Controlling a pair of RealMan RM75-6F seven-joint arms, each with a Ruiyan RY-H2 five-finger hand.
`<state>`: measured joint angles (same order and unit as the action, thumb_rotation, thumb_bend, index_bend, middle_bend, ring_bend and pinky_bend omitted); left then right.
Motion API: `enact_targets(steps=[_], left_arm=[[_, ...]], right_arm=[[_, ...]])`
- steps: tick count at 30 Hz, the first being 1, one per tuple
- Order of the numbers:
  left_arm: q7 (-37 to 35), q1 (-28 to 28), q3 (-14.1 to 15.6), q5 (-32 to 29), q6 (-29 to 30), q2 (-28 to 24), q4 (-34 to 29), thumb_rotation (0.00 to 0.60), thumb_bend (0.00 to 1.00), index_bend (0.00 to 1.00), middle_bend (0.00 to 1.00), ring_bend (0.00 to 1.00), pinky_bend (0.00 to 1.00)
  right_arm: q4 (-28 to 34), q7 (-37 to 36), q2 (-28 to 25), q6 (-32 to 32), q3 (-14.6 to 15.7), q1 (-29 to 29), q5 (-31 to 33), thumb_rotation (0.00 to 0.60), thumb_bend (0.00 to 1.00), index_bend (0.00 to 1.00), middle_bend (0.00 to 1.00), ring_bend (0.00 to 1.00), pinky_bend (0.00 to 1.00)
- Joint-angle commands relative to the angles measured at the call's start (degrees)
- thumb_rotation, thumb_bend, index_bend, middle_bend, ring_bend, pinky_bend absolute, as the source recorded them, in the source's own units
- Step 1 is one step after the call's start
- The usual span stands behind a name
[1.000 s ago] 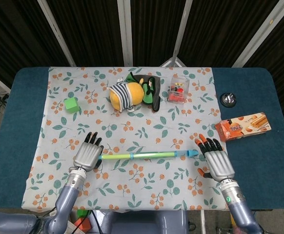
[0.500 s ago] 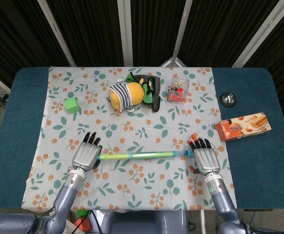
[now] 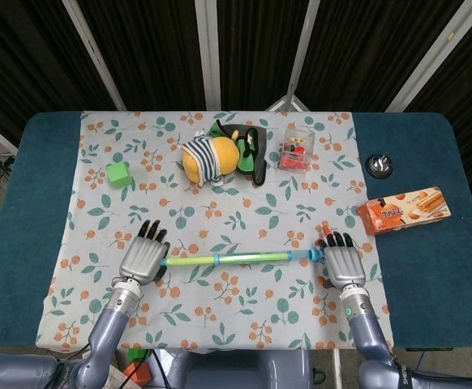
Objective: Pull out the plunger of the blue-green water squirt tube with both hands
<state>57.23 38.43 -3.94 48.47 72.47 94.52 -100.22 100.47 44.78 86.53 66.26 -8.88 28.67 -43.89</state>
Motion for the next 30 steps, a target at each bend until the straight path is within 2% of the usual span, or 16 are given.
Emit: enact_targets(steps=[1, 3, 13, 20, 30], left_arm=[[-0.04, 0.04, -0.01, 0.00, 0.10, -0.04, -0.01, 0.600, 0.56, 0.58, 0.17, 0.00, 0.00], [-0.16, 0.06, -0.08, -0.06, 0.20, -0.11, -0.04, 0.600, 0.56, 0.58, 0.17, 0.00, 0.00], [-0.65, 0.19, -0.24, -0.37, 0.39, -0.46, -0.25, 0.600, 0.56, 0.59, 0.17, 0.00, 0.00], [-0.88, 0.28, -0.11, -0.38, 0.45, -0.61, -0.30, 0.600, 0.56, 0.59, 0.17, 0.00, 0.00], [-1.50, 0.39, -0.12, -0.71, 0.16, -0.69, 0.04, 0.600, 0.56, 0.59, 0.17, 0.00, 0.00]], right_arm=[[-0.20, -0.16, 0.21, 0.18, 0.26, 0.19, 0.43, 0.600, 0.31, 0.35, 0.01, 0.00, 0.00], [-0.26, -0.30, 0.25, 0.36, 0.54, 0.30, 0.49, 0.600, 0.31, 0.38, 0.01, 0.00, 0.00], [0.05, -1.28, 0.39, 1.33, 1.20, 0.86, -0.03, 0.600, 0.31, 0.38, 0.02, 0.00, 0.00], [-0.88, -1.64, 1.04, 1.55, 1.37, 1.41, 0.62, 0.600, 0.31, 0.51, 0.07, 0.00, 0.00], [-1.38, -2.04, 1.43, 1.88, 1.79, 1.87, 0.82, 0.600, 0.31, 0.52, 0.07, 0.00, 0.00]])
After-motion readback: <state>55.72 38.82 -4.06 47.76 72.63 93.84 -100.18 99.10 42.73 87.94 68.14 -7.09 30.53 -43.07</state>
